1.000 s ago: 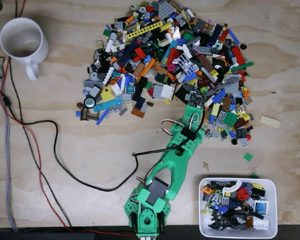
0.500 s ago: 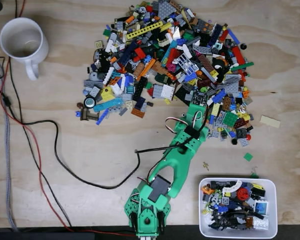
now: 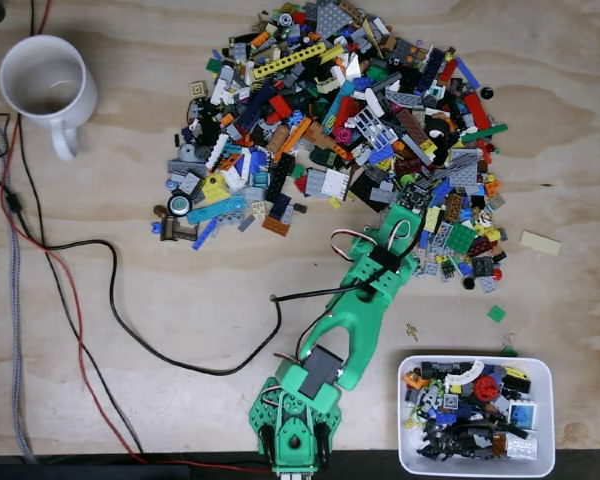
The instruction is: Find the closest Lego and put it in the bin.
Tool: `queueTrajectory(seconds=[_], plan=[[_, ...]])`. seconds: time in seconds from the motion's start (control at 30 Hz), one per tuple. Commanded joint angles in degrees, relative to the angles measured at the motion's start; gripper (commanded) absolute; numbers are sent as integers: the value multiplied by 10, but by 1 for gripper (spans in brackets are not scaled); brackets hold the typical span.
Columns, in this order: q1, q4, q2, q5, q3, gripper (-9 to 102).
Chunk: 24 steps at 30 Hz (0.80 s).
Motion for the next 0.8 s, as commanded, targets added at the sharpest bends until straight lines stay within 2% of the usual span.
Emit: queueTrajectory(seconds=[0.0, 0.13, 0.57, 0.77], plan=[[-22, 11, 7, 39, -47, 27], [-34, 20, 5, 55, -55, 27], [-13, -29, -18, 63, -59, 26], [-14, -23, -25, 62, -61, 17]])
